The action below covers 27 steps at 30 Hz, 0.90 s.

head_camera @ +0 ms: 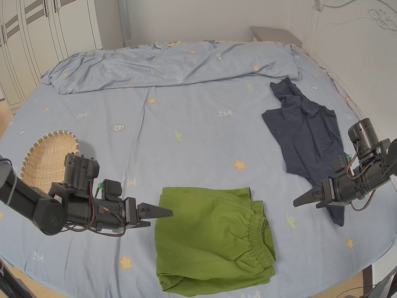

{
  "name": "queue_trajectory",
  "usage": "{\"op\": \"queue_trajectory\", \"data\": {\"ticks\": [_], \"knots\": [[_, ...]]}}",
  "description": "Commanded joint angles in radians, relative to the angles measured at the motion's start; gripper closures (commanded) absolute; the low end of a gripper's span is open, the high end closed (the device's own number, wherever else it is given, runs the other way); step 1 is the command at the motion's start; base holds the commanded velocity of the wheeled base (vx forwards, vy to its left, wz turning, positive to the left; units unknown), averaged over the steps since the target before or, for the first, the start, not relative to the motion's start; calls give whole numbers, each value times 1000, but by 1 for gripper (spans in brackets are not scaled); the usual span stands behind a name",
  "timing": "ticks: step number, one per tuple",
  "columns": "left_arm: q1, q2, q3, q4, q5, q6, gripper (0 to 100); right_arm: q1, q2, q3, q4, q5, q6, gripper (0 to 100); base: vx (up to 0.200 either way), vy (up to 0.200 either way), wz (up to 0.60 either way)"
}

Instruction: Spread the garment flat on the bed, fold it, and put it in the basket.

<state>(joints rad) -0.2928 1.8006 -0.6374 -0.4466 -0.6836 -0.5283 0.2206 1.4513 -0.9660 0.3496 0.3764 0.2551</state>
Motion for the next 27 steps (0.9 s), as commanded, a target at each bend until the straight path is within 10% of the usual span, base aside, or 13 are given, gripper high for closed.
{"op": "queue_trajectory", "data": {"ticks": [1,27], "knots": [[-16,138,36,-15,-7,25,0,5,-12,1,0,1,1,0,0,0,0],[-169,315,-14,-222,1,-29,0,3,-12,1,0,1,1,0,0,0,0]]}}
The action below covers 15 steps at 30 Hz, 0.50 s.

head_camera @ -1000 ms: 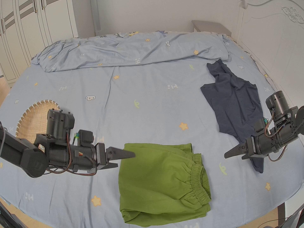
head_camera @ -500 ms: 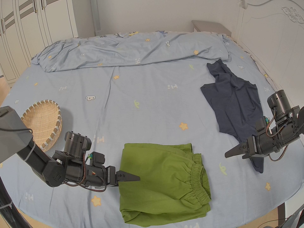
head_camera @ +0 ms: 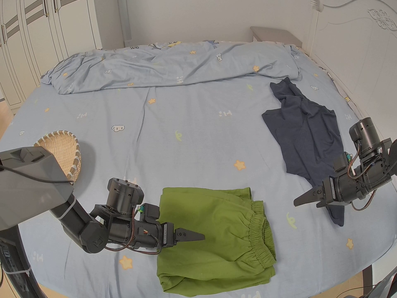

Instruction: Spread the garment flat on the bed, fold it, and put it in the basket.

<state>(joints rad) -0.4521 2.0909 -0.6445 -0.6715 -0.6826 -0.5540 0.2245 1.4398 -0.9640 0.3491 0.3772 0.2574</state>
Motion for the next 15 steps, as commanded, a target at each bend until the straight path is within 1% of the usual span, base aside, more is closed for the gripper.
{"op": "queue_trajectory", "data": {"ticks": [1,2,6,10,12,14,15], "knots": [[-10,25,-9,3,1,-3,0,-1,-1,-1,-1,0,0,0,0,0,0],[-10,25,-9,3,1,-3,100,-1,-1,-1,1,0,0,0,0,0,0],[0,9,-11,3,5,-6,100,1,4,-1,-1,2,-1,0,0,0,0],[4,-49,6,3,8,-14,100,-1,5,-1,-1,2,0,0,0,0,0],[9,-101,14,3,9,-30,100,-2,7,-1,-2,3,0,0,0,0,0],[35,-163,16,4,9,-63,100,-4,7,-1,-2,3,0,0,0,0,0],[35,-163,16,4,9,-63,100,-4,7,-1,-2,3,0,0,0,0,0]]}}
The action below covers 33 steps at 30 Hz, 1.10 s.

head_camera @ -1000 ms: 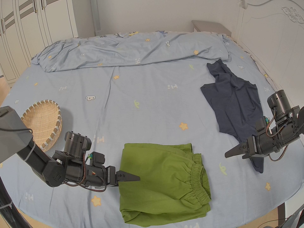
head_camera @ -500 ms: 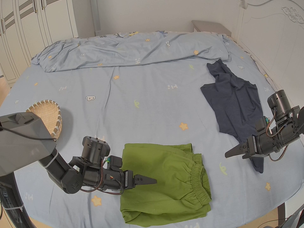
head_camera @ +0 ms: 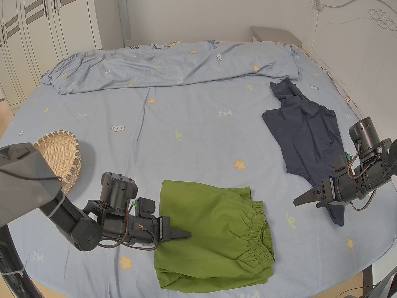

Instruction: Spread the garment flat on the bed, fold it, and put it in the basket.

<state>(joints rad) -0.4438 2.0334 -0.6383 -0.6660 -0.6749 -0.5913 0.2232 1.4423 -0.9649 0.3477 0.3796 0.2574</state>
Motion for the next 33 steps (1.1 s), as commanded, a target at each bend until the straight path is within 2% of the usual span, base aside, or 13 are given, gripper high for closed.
{"op": "queue_trajectory", "data": {"ticks": [1,3,5,7,9,14,15,19,20,21,25,28,33], "knots": [[42,-134,9,0,1,-27,100,-2,4,2,-1,1,0,0,0,0,0],[57,-157,9,6,1,-27,100,-2,6,2,-1,1,0,0,0,0,0],[105,-228,0,28,1,-27,100,-1,12,0,1,1,0,0,0,0,0],[109,-239,-3,40,1,-27,100,-1,13,0,1,1,0,0,0,0,0],[137,-317,-44,137,1,-24,100,1,21,0,1,2,0,0,0,0,0],[165,-392,-100,259,1,-4,100,1,24,0,1,2,0,0,0,0,0],[182,-421,-123,319,0,18,100,1,23,2,1,2,0,0,0,0,0],[200,-447,-169,422,0,64,100,1,23,2,1,2,0,0,0,0,0],[205,-453,-193,493,0,99,100,1,23,2,1,2,0,0,0,0,0],[205,-453,-193,493,0,99,100,1,23,2,1,2,0,0,0,0,0],[208,-450,-274,692,0,199,100,1,23,2,1,2,0,0,0,200,0],[212,-443,-324,792,0,240,100,1,21,2,1,2,0,0,0,200,0],[221,-441,-342,832,0,263,100,-1,21,2,1,2,0,0,0,200,0]]}}
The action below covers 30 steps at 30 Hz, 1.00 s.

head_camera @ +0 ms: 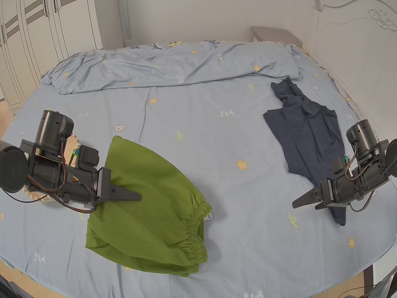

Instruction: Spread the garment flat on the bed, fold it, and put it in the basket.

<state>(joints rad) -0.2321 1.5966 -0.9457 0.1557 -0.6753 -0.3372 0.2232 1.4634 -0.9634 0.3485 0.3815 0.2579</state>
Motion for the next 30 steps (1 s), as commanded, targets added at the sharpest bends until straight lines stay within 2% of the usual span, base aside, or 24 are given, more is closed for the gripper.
{"op": "queue_trajectory", "data": {"ticks": [1,4,7,24,30], "knots": [[7,-6,-33,13,0,9,100,1,-2,0,0,0,0,0,0,200,0],[0,-4,-31,13,0,9,100,1,-2,0,0,0,0,0,0,200,0],[-39,-6,-21,15,2,9,100,1,-3,0,0,0,1,0,0,200,0],[-81,-17,5,19,3,29,100,7,-6,0,3,-1,1,0,0,200,0],[-125,-69,-2,18,5,46,100,7,-8,11,0,-4,-2,0,0,0,0]]}}
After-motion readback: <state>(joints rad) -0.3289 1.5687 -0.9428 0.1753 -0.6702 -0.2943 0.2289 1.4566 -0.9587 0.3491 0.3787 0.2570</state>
